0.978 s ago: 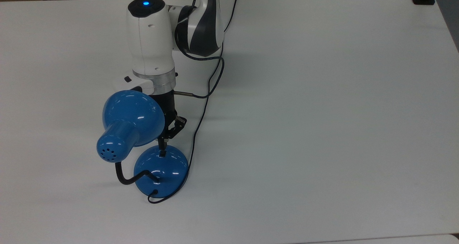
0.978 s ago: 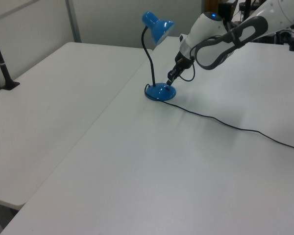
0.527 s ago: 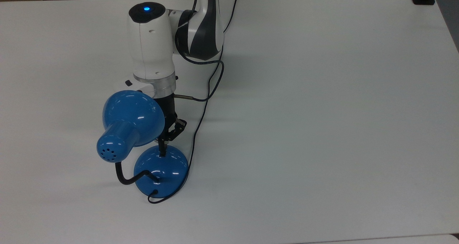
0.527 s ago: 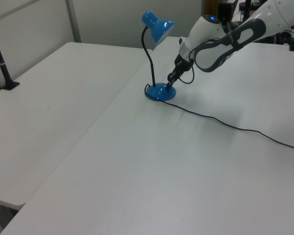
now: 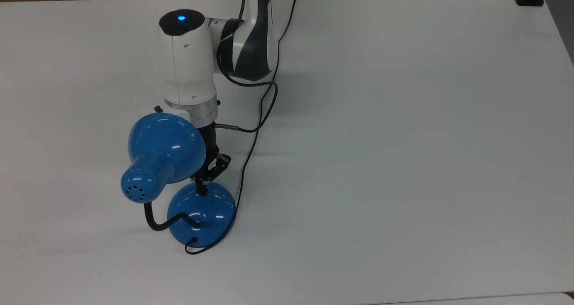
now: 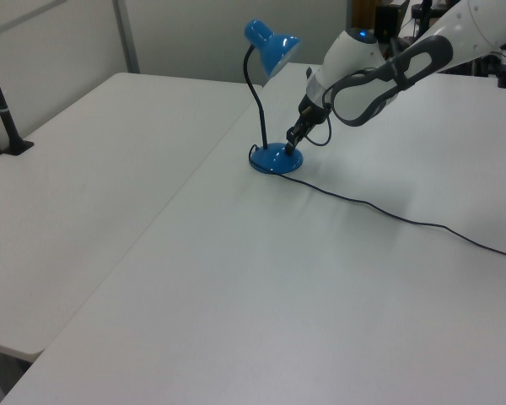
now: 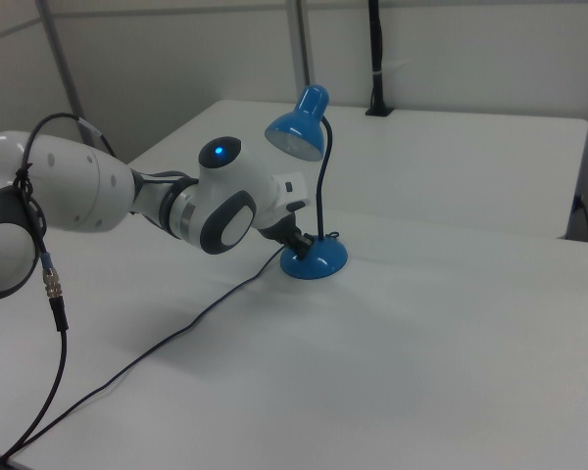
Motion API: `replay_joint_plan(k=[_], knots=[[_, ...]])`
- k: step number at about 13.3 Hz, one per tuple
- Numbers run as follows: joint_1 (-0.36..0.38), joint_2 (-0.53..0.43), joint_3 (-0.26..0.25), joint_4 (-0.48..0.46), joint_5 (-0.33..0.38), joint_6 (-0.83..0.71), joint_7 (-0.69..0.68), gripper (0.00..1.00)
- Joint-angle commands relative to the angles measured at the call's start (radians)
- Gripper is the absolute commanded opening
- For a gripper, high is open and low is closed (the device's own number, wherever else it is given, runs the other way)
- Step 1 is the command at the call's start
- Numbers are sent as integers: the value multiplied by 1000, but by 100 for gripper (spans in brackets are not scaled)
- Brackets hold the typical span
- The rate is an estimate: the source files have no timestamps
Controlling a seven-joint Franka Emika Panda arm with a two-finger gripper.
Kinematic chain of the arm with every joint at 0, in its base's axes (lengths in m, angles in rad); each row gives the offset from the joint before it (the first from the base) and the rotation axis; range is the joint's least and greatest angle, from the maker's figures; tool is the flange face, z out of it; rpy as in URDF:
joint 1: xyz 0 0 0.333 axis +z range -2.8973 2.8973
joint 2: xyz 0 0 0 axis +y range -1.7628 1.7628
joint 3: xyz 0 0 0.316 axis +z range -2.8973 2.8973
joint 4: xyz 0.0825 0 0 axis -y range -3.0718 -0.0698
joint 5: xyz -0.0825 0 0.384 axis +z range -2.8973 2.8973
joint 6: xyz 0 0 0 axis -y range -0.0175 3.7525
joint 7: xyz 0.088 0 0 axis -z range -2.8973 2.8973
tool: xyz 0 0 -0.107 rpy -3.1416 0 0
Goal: Turn on the lamp
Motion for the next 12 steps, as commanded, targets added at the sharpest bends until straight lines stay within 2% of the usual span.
replay_joint_plan(k=[1,12], knots=[[-3,15,9,17,24,5,-12,0],[0,90,7,89,9,5,9,0]])
